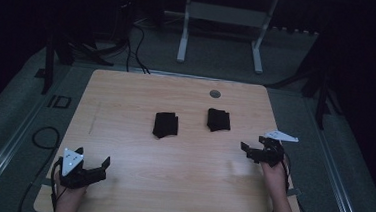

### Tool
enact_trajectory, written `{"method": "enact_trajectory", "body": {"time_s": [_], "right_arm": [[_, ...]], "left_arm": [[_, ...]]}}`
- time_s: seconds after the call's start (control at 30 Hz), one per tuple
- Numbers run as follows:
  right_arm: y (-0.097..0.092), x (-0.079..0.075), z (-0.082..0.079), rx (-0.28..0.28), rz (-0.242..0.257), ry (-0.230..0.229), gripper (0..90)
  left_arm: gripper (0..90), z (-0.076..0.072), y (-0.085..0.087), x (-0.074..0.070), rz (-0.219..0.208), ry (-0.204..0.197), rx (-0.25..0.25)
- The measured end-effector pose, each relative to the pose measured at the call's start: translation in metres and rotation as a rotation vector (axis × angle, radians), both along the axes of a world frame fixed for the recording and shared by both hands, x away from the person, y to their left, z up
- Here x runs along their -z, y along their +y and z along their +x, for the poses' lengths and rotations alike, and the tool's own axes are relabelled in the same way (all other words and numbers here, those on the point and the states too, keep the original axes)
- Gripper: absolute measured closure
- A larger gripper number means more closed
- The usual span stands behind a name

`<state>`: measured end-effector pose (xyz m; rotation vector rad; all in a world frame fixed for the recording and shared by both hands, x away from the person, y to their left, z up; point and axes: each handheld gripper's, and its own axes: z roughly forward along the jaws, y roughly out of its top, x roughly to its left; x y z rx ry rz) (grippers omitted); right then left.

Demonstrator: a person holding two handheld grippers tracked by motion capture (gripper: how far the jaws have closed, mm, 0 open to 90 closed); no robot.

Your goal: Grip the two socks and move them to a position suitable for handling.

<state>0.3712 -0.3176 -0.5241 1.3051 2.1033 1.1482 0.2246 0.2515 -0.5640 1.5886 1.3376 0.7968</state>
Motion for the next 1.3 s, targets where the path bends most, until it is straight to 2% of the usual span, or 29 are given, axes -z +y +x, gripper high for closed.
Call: {"method": "enact_trajectory", "body": {"time_s": [0.17, 0.27, 0.33, 0.37, 0.43, 0.53, 0.7, 0.8, 1.0, 1.07, 1.17, 1.3], "right_arm": [[0.017, -0.006, 0.016, -0.030, -0.003, -0.001, 13.3], [0.029, -0.010, 0.027, -0.044, 0.012, 0.007, 13.3], [0.032, -0.010, 0.030, -0.039, 0.008, 0.007, 13.4], [0.037, -0.011, 0.033, -0.025, -0.009, 0.012, 13.4], [0.051, -0.012, 0.044, -0.050, 0.022, 0.022, 13.3], [0.065, -0.012, 0.055, -0.057, 0.022, 0.028, 13.3], [0.087, -0.012, 0.075, -0.068, 0.001, 0.035, 16.3], [0.099, -0.010, 0.087, -0.069, -0.037, 0.027, 17.5], [0.111, -0.002, 0.113, -0.049, -0.060, 0.047, 19.6], [0.113, 0.002, 0.120, -0.037, -0.084, 0.053, 19.6], [0.115, 0.007, 0.126, -0.025, -0.104, 0.063, 19.6], [0.111, 0.021, 0.134, 0.006, -0.102, 0.102, 19.5]], "left_arm": [[1.1, 0.000, -0.001, 0.000, -0.002, 0.009, 0.005], [1.1, 0.000, -0.001, -0.001, -0.001, 0.006, 0.001], [1.1, 0.000, -0.001, -0.001, 0.000, 0.006, -0.002], [1.1, -0.001, 0.000, -0.001, -0.002, 0.003, -0.006], [1.1, -0.001, 0.000, -0.001, 0.001, 0.002, -0.007], [1.1, -0.002, -0.001, -0.001, 0.004, -0.002, -0.001], [1.1, -0.002, -0.002, 0.000, 0.010, -0.001, 0.011], [1.1, -0.002, -0.003, 0.000, 0.012, -0.004, 0.015], [1.1, -0.003, -0.002, 0.000, 0.014, -0.001, 0.022], [1.1, -0.003, -0.002, 0.000, 0.013, -0.003, 0.024], [1.1, -0.004, -0.002, 0.000, 0.015, -0.004, 0.024], [1.1, -0.004, -0.002, 0.000, 0.010, -0.006, 0.022]]}}
